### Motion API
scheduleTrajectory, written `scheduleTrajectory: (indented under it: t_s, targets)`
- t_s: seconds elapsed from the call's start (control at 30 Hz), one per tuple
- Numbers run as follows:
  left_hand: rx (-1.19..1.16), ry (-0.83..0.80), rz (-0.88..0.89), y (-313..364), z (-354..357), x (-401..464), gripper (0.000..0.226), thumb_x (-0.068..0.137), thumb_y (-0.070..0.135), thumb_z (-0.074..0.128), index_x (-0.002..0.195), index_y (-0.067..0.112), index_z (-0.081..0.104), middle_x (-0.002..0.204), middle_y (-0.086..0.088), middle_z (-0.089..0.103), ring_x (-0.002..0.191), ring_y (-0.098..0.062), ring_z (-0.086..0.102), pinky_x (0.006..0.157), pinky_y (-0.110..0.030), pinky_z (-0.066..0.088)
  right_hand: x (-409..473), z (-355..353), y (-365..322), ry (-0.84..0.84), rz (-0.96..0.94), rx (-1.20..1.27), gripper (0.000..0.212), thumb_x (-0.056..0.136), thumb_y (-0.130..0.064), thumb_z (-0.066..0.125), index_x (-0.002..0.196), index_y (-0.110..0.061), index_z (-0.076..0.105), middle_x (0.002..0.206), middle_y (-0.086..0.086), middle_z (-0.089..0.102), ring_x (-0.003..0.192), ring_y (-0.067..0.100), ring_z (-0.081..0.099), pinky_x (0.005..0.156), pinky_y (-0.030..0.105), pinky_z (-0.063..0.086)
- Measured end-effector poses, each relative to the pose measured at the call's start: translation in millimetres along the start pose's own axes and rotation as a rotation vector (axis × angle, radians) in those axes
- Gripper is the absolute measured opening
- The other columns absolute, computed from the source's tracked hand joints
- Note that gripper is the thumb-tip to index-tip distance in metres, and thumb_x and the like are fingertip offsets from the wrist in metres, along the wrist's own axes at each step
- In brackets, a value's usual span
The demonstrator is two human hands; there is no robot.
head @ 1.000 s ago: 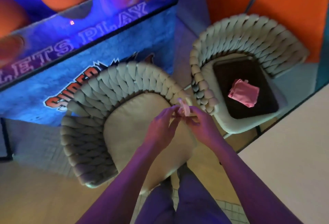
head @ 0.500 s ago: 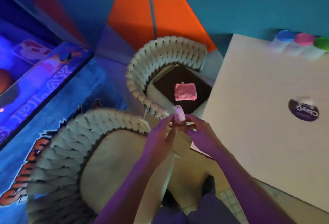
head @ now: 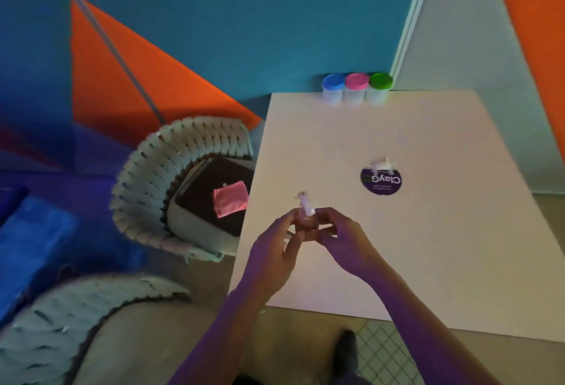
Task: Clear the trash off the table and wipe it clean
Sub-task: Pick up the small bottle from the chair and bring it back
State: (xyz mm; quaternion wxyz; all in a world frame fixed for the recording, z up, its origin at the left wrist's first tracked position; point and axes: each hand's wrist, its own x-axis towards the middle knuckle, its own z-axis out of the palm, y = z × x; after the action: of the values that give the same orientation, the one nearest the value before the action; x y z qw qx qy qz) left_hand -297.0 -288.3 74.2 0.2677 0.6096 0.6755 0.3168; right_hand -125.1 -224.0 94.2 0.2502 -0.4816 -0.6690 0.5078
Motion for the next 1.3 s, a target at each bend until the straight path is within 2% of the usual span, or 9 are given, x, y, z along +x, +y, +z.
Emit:
scheduleTrajectory:
  t_s: [0.1,0.23,0.47,0.57,0.7,0.87,1.07,1.23,1.3]
  targets:
    - [-0.009,-0.028,0.018,32,25,23,0.042,0.104,0.03,0.051,0.145,0.036,0.046,0.13,0.018,0.064,0.108,-0.004,0.065,0.09,-0.037,0.057,2,-41,12,0.039,0.0,0.003,0.029,0.09,-0.007,0.067,0.109,-0.027,0.065,0.103,-0.016,0.071,0.089,-0.008,0.065,0.072,0.004,0.044]
    - [0.002,-0.062,0.036,65,50,44,0.042,0.105,0.031,0.051,0.146,0.036,0.046,0.133,0.016,0.062,0.108,-0.003,0.064,0.091,-0.028,0.055,4,-80,27,0.07,0.017,0.021,0.026,0.089,-0.009,0.068,0.104,-0.029,0.065,0.102,-0.015,0.072,0.09,-0.004,0.067,0.074,0.008,0.046]
    - [0.01,-0.113,0.094,103,81,104,0.038,0.104,0.034,0.049,0.141,0.042,0.047,0.129,0.022,0.063,0.109,0.002,0.063,0.092,-0.035,0.056,30,-141,41,0.158,0.02,0.029,0.025,0.089,-0.008,0.069,0.106,-0.027,0.066,0.101,-0.014,0.073,0.09,-0.005,0.067,0.076,0.008,0.046]
    - [-0.009,-0.125,0.121,113,86,134,0.038,0.103,0.033,0.05,0.141,0.04,0.049,0.129,0.021,0.063,0.109,0.001,0.063,0.092,-0.037,0.056,49,-159,42,0.19,0.022,0.031,0.027,0.089,-0.008,0.069,0.105,-0.03,0.066,0.099,-0.014,0.074,0.095,0.0,0.069,0.085,0.017,0.052]
    - [-0.026,-0.129,0.148,116,88,172,0.04,0.103,0.029,0.052,0.142,0.037,0.05,0.13,0.019,0.063,0.11,0.001,0.062,0.093,-0.035,0.056,81,-175,40,0.233,0.053,0.046,0.025,0.087,-0.011,0.071,0.106,-0.026,0.067,0.096,-0.007,0.075,0.091,0.012,0.072,0.085,0.033,0.058]
    - [-0.048,-0.123,0.176,109,84,233,0.039,0.102,0.026,0.056,0.14,0.032,0.054,0.129,0.015,0.064,0.11,-0.001,0.063,0.093,-0.033,0.057,136,-186,33,0.285,0.075,-0.011,0.028,0.087,-0.009,0.071,0.109,-0.026,0.068,0.099,-0.014,0.074,0.095,0.001,0.068,0.085,0.024,0.053]
    - [-0.04,-0.071,0.191,95,72,308,0.04,0.102,0.038,0.056,0.141,0.031,0.053,0.131,0.012,0.065,0.112,-0.006,0.065,0.093,-0.033,0.058,212,-192,14,0.303,0.02,-0.007,0.026,0.085,-0.019,0.077,0.109,-0.021,0.069,0.099,-0.01,0.075,0.095,0.006,0.07,0.087,0.025,0.054]
    - [0.007,0.014,0.168,97,59,360,0.045,0.101,0.05,0.054,0.14,0.029,0.053,0.131,0.011,0.065,0.112,-0.009,0.065,0.092,-0.031,0.057,271,-197,2,0.311,-0.028,-0.053,0.03,0.085,-0.008,0.074,0.114,-0.016,0.068,0.102,-0.004,0.074,0.096,0.013,0.07,0.088,0.028,0.055]
    - [0.038,0.052,0.142,96,54,378,0.045,0.101,0.05,0.054,0.14,0.027,0.054,0.129,0.009,0.066,0.11,-0.01,0.065,0.09,-0.029,0.056,294,-196,-2,0.308,-0.04,-0.059,0.03,0.085,-0.007,0.073,0.114,-0.014,0.068,0.103,-0.003,0.074,0.095,0.013,0.07,0.085,0.021,0.054]
